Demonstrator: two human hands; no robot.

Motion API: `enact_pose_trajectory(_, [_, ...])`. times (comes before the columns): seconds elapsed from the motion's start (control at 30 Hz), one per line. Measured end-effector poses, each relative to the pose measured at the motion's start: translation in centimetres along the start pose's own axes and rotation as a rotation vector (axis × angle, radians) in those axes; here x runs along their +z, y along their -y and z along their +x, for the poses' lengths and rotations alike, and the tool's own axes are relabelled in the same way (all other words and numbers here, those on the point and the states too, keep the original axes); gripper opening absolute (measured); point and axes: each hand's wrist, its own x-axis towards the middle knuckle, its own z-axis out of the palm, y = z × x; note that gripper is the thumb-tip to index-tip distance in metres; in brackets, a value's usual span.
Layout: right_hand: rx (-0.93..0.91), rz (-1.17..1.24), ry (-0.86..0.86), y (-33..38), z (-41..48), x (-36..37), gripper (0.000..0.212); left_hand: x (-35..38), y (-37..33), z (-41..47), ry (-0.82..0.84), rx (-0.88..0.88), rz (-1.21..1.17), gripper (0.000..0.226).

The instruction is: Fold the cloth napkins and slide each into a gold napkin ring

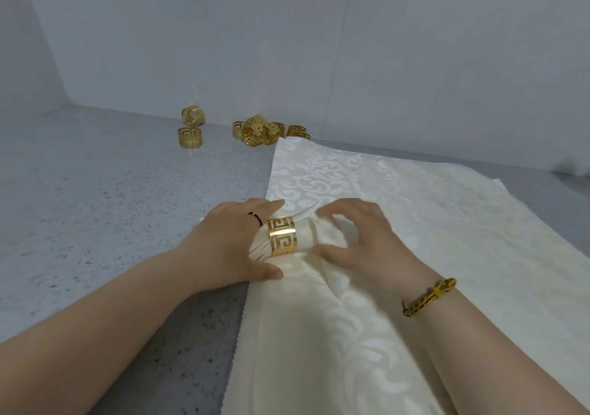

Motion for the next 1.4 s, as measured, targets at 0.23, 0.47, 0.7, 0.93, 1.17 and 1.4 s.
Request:
enact_pose_trajectory(0.23, [-0.5, -0.476, -0.263, -1.3, 0.3, 0.6, 0.022, 0.6, 3.0, -1.7, -0.022, 0.02, -0.118, 0.055])
enact_pose_trajectory(0.47, [-0.64, -0.644, -0.193, -3.4, -1.8, -0.3, 0.023, 2.1, 3.4, 0.0, -0.113, 0.015, -0.166, 0.038])
enact_pose_trajectory(0.7, [-0.516, -0.387, -0.206, -1.7, -0.9, 0.9, 0.019, 0.5, 1.0, -1.0, -0.253, 0.215, 0.05, 0.049])
enact_pose_trajectory(0.93, [-0.726, -0.7, -0.148, -2.8, -0.8, 1.7, 0.019, 1.5, 0.6, -1.0, -0.174, 0.175, 0.255, 0.08])
enact_pose_trajectory(1.17, [-0.463, -0.23, -0.117, -3.1, -2.1, -1.3, 0.029, 2.5, 1.2, -1.2, -0.429, 0.296, 0.283, 0.04])
enact_pose_trajectory(1.4, [-0.098, -0.35, 0.295, 0.1, 2.3, -0.9, 0.064, 2.1, 1.4, -1.3, -0.598, 0.326, 0.313, 0.039])
